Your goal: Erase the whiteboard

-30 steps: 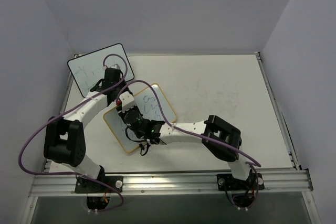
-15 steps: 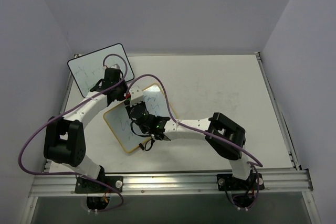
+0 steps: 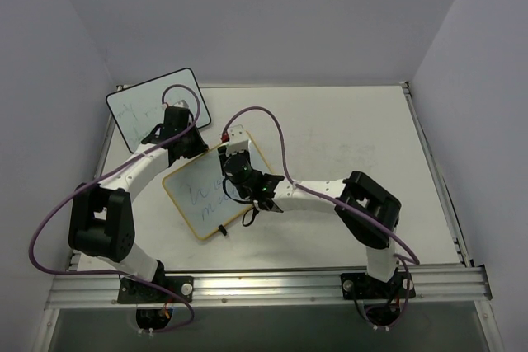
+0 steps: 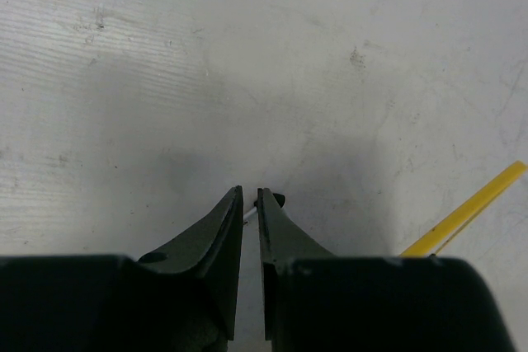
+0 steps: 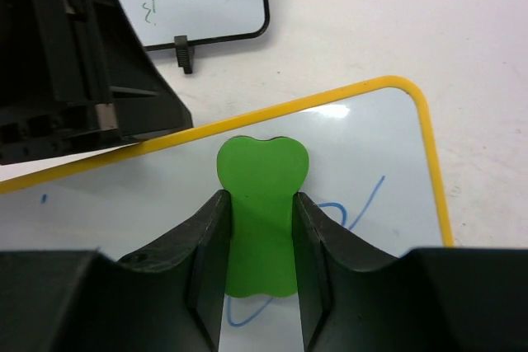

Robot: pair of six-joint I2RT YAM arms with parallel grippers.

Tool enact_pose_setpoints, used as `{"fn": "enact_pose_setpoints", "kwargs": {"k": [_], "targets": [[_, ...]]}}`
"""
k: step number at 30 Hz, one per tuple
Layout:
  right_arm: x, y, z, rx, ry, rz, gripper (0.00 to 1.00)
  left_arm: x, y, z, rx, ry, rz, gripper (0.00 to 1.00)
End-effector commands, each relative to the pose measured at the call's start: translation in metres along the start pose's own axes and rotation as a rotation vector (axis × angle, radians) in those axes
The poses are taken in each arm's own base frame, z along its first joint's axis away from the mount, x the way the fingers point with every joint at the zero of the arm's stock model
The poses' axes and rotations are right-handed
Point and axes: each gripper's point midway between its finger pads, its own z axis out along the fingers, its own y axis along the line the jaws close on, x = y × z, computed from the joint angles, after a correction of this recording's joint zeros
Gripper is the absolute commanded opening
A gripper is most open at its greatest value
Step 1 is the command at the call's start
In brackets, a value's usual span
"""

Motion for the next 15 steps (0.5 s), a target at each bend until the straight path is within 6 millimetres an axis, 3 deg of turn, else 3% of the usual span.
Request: {"fn": "enact_pose_setpoints", "kwargs": {"k": [1,9,15], "targets": [[0.002,-0.027,-0.004,0.056,0.028,-0.023,0.1,-0.011,-0.015,-0.011,0.036,-0.03,0.021,0.22],[-0.005,-0.006,-0.014,-0.074,0.054,-0.049,0.1,-0.035,0.012,-0.016,-0.063,-0.131,-0.093,0.23],[-0.007,0.012,-0.02,-0.144,0.061,-0.063,0.1,-0.035,0.024,-0.004,-0.133,-0.112,-0.08,0.18]]}}
